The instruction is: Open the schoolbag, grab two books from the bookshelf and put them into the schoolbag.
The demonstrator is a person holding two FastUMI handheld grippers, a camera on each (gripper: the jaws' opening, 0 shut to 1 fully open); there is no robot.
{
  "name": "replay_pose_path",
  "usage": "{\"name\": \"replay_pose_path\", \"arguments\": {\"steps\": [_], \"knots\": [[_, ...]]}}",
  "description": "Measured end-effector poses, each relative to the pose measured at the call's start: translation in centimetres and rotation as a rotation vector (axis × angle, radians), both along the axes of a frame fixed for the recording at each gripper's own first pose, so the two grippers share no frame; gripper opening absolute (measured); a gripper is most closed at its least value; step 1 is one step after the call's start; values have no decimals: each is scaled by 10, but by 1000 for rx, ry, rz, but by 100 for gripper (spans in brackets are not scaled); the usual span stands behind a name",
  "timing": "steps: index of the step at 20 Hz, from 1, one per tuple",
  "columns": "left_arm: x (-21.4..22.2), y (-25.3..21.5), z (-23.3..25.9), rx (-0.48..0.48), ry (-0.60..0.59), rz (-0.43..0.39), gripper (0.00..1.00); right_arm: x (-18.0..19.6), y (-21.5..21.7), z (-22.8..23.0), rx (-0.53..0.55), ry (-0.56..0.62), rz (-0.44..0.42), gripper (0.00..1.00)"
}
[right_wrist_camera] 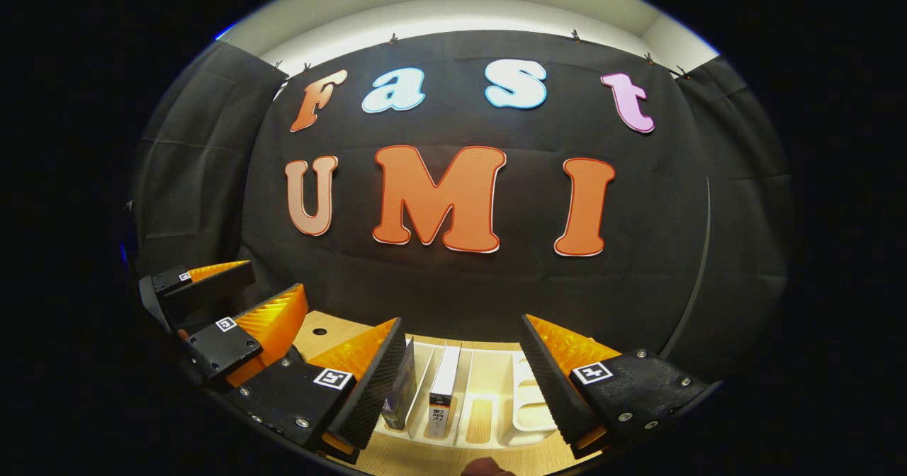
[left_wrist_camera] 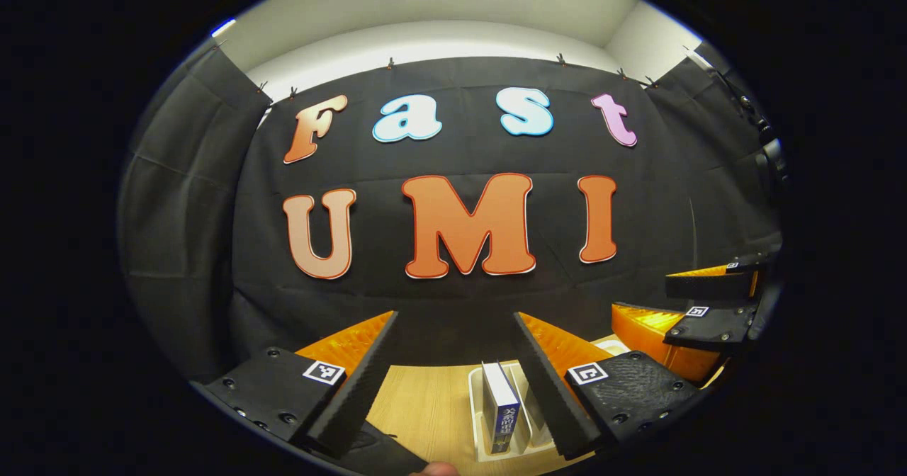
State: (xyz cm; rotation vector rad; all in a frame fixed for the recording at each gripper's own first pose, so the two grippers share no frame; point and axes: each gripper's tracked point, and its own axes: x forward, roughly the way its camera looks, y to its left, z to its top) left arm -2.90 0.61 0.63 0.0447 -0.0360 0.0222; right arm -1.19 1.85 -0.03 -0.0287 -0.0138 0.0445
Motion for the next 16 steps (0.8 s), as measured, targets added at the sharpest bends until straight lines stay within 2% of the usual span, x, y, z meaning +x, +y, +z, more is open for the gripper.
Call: {"name": "replay_pose_path", "arguments": {"steps": [12,16], "knots": [[-14,19,-26,57,52,52,100,-3,-2,-8,-5,23,5,96],[-25,29,-50,133,98,75,99,-1,-9,-9,-6,23,-1,97]]}}
